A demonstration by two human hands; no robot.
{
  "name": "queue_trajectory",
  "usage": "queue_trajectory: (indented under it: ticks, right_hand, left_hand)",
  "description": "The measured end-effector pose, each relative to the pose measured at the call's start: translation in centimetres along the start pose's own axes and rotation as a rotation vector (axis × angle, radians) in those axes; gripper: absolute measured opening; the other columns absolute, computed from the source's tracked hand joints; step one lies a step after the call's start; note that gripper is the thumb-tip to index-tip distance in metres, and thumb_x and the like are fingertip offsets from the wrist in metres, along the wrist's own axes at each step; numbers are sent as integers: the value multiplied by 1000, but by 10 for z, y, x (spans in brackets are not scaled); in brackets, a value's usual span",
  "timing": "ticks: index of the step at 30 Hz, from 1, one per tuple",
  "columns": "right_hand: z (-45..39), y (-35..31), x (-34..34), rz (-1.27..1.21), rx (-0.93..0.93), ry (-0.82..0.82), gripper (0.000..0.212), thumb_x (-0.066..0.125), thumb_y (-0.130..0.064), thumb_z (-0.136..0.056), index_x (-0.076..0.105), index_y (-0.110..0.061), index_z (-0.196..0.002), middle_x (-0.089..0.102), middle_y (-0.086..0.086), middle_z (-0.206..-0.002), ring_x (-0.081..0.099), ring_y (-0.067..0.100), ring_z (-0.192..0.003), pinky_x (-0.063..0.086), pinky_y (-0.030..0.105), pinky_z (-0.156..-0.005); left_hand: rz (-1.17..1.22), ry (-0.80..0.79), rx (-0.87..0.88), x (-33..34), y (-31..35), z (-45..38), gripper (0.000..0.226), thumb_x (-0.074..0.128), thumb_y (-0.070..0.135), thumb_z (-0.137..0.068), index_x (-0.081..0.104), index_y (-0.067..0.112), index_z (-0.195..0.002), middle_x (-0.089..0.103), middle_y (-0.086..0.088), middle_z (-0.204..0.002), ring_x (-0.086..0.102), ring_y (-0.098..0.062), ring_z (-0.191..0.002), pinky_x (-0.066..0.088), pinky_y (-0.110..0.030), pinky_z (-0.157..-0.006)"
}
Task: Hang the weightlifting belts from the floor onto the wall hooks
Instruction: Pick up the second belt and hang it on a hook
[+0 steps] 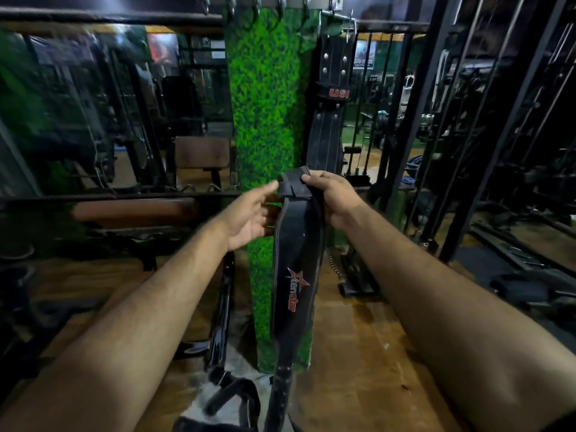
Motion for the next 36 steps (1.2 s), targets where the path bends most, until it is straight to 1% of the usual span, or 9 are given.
queue_trajectory:
  ticks: [3, 6, 9, 14, 18, 21, 24, 32, 36]
  right_hand:
    - [-10, 6, 17, 13, -36, -141, 5, 68, -6, -89, 64, -8, -92, 71, 8, -80, 68, 18, -67, 58, 30, -64]
    - [-18, 14, 25, 148, 5, -237, 22, 80, -15, -73, 66, -14, -91, 65, 7, -85, 59, 19, -75, 44, 31, -66]
    - [-25, 18, 25, 228, 55, -224, 19, 79, -25, -72, 63, -21, -83, 64, 3, -77, 56, 19, -69, 38, 29, -59]
    - [-40, -1, 46, 408, -159, -49, 26, 68, -28, -96, 66, -4, -105, 70, 7, -88, 66, 20, -78, 50, 32, -68]
    - [-42, 4, 52, 579, -171, -215, 19, 70, -14, -93, 67, -17, -111, 76, 8, -107, 72, 17, -90, 61, 41, -75]
    - [-42, 9, 41, 681, -96, -237, 18, 69, -16, -95, 65, -24, -110, 74, -7, -99, 71, 4, -74, 58, 27, -54]
    - [-42, 8, 36, 698, -58, -280, 16, 66, -15, -97, 63, -30, -98, 72, -18, -78, 66, -1, -66, 59, 28, -59]
    - [-44, -19, 28, 499, -91, -273, 5, 61, -18, -100, 65, -20, -102, 72, -5, -88, 67, 14, -75, 56, 27, -55]
    - [-51, -13, 44, 226, -333, -28, 24, 56, -27, -103, 68, -7, -108, 73, 6, -98, 67, 17, -88, 55, 34, -81]
  left_hand:
    - [127, 90, -84, -20, 14, -22, 80, 37, 76, -90, 69, 7, -115, 77, -13, -102, 75, -26, -90, 61, -35, -80]
    - [160, 197, -147, -27, 34, -45, 57, 46, 60, -97, 69, 7, -92, 77, -11, -72, 74, -23, -59, 60, -30, -52]
    - [125, 299, -109, -31, 49, -60, 29, 54, 30, -101, 60, 9, -81, 70, -8, -60, 67, -21, -49, 55, -27, -48]
    - [14, 197, 248, -38, 58, -73, 6, 62, 18, -95, 67, 15, -91, 72, -5, -83, 68, -18, -70, 55, -32, -71]
    - [139, 139, 170, -59, 79, -77, 25, 52, 35, -100, 67, 17, -91, 73, 3, -71, 68, -13, -67, 53, -27, -63]
    - [87, 123, 135, -52, 97, -88, 27, 58, 37, -98, 69, 12, -101, 76, -3, -77, 72, -18, -74, 57, -29, -65]
    - [-30, 153, 103, -40, 102, -94, 51, 76, 56, -79, 70, 14, -108, 76, -7, -92, 73, -21, -79, 59, -35, -75]
    - [23, 359, 385, -10, 143, -102, 35, 71, 44, -86, 71, 14, -106, 77, -8, -101, 73, -29, -99, 57, -46, -91]
    - [70, 562, 559, -2, 177, -101, 34, 70, 52, -79, 68, 18, -83, 75, -6, -95, 71, -28, -97, 55, -52, -94]
Point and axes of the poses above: each hand's wrist, its own z-axis away from the middle knuckle, its own x-axis out of the palm, y = z × x, the point moved 4 cm from there along -z, towards the middle knuckle
